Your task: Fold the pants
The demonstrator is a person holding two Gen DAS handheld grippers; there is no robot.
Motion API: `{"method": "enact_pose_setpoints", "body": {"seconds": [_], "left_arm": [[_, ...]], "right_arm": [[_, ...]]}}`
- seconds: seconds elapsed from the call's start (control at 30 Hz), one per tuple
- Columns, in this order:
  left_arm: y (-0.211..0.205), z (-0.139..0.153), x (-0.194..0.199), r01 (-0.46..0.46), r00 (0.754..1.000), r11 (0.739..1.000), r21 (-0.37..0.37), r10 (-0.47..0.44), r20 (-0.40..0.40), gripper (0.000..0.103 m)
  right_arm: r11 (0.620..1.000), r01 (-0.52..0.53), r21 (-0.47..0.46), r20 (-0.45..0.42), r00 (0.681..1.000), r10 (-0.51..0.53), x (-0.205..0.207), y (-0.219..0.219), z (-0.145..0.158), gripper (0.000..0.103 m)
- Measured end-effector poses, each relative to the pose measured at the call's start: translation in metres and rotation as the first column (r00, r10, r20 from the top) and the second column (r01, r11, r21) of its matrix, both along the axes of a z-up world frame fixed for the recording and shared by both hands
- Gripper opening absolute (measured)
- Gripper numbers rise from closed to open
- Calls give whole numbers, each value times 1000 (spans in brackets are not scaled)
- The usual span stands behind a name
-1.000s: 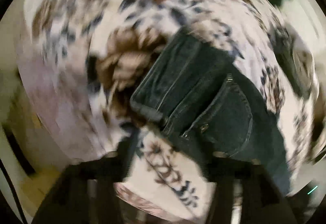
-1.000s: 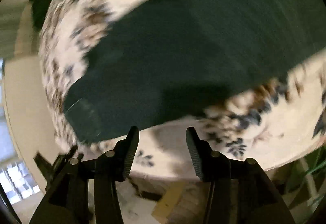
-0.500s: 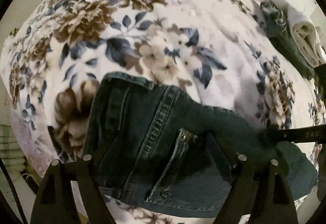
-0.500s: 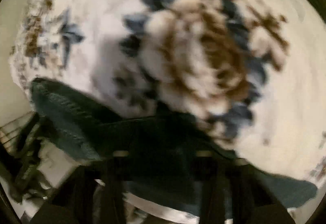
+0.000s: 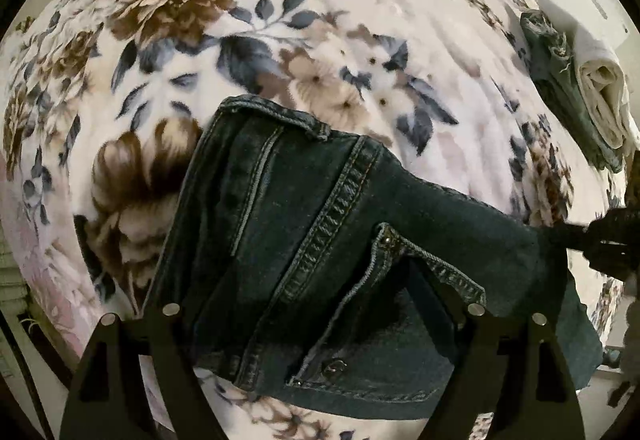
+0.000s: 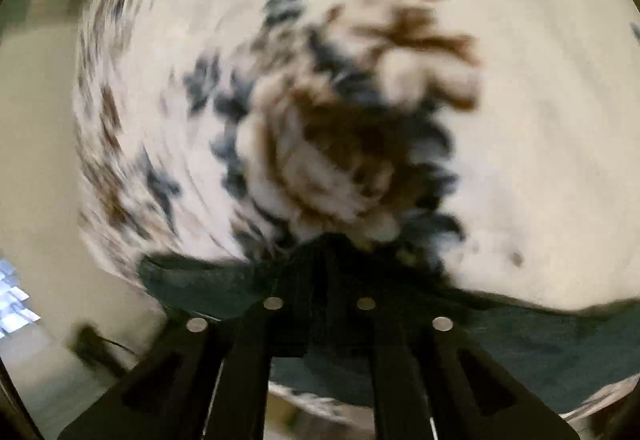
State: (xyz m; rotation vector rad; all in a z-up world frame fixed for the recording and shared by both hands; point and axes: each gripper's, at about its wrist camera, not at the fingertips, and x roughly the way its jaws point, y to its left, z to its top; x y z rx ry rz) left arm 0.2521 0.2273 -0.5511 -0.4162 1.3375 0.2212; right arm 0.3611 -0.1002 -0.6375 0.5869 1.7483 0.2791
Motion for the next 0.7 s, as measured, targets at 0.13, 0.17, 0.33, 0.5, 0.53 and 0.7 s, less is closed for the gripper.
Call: {"method": "enact_pose_setpoints", "body": {"seconds": [0.13, 0.17, 0.33, 0.5, 0.53, 0.7], "left_arm": [[-5, 8, -1, 21, 1000, 999, 31, -22, 10, 83], [-8, 11, -1, 30, 999, 998, 48, -31, 14, 83], [-23, 12, 2, 52, 999, 997, 63, -52, 12, 83], [-35, 15, 3, 83, 996, 994, 75, -84, 11, 83], [-36, 15, 3, 84, 996, 994, 76, -86, 11, 83], [-44, 11, 4, 74, 997, 996, 55, -74, 4, 83]], "right_arm": [[999, -12, -34, 42, 999, 14, 0, -15, 13, 69], [998, -61, -35, 14, 998, 62, -3, -11, 9, 69], [987, -142, -72, -31, 990, 140, -11, 26, -21, 5], [999, 36, 11, 99, 994, -37, 3, -20, 17, 6], [1000, -16, 9, 77, 997, 15, 2, -20, 17, 8], [905, -395, -159, -39, 918, 394, -22, -6, -2, 47]]}}
